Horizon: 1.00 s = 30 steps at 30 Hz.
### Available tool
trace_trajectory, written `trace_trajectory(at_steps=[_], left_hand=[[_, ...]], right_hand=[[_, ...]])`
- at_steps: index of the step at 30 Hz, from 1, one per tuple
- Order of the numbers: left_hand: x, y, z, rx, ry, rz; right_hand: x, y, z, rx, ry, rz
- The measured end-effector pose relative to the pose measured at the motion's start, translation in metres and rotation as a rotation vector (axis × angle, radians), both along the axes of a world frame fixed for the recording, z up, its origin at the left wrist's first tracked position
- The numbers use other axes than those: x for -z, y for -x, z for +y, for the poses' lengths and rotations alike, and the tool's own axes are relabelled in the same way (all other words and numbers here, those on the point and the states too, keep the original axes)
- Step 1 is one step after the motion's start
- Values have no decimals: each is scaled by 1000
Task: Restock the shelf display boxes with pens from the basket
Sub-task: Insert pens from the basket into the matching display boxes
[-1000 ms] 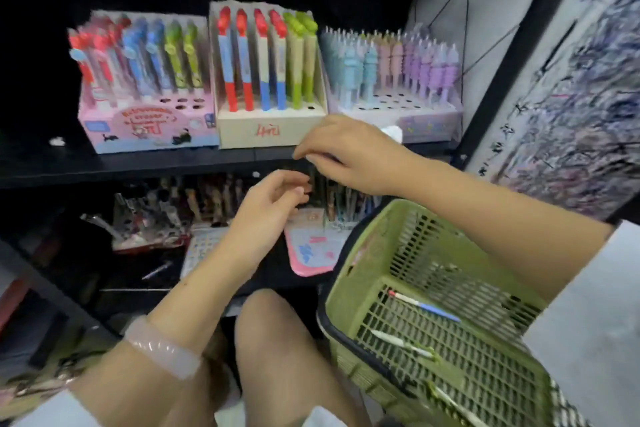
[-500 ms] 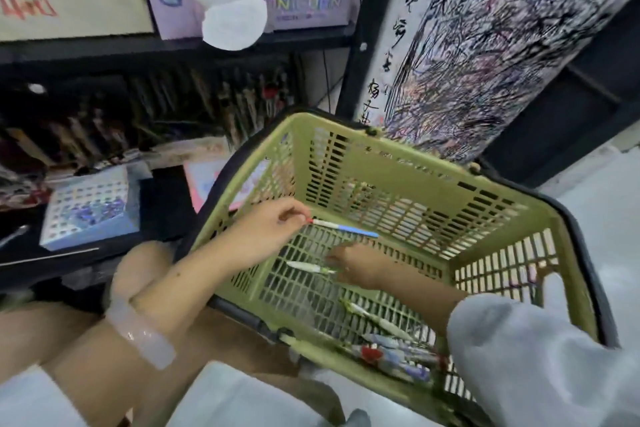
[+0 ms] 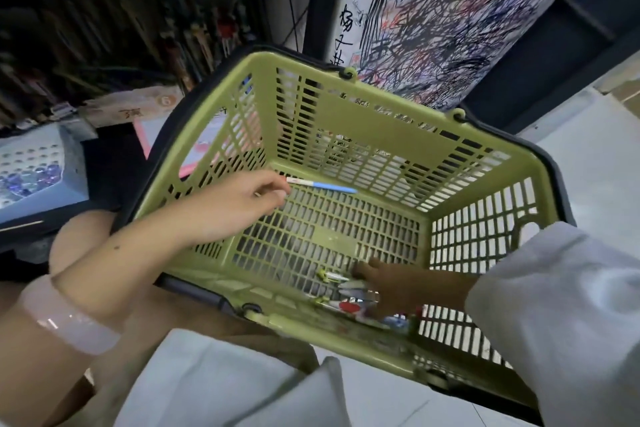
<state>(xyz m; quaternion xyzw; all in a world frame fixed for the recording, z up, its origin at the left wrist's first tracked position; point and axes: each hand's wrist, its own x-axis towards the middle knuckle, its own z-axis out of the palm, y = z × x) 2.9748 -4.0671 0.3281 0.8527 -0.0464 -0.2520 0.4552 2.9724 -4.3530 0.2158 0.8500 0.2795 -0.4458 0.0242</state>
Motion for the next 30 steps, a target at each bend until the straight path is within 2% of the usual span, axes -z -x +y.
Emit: trace_trajectory(at_steps=[4, 11, 14, 16, 18, 20, 22, 24, 26, 28, 30], left_hand=[[-1, 1, 0, -19, 25, 19], [-6, 1, -1, -31, 34, -22], [-7, 3, -1, -50, 36, -30], [-7, 6, -1, -51, 29, -28], [-10, 9, 0, -71, 27, -24], [-13, 11, 2, -139, 62, -25], [-15, 11, 5, -257, 110, -22], [-18, 13, 7, -382, 248, 12], [-25, 16, 4, -451, 509, 113], [-35, 17, -1, -554, 769, 146], [-46, 16, 0, -713, 950, 128]], right_hand=[[17, 30, 1, -119, -12, -291], [27, 35, 15, -245, -32, -438], [27, 37, 21, -213, -88, -537], [22, 35, 26, -44, -105, -442], [4, 21, 36, 262, -124, -255], [-25, 0, 56, 627, -341, -93], [-60, -17, 83, 867, -644, 104], [-95, -25, 114, 972, -886, 284], [-123, -28, 145, 939, -1060, 406], [-143, -28, 175, 916, -1164, 414], [-158, -25, 201, 918, -1227, 283]])
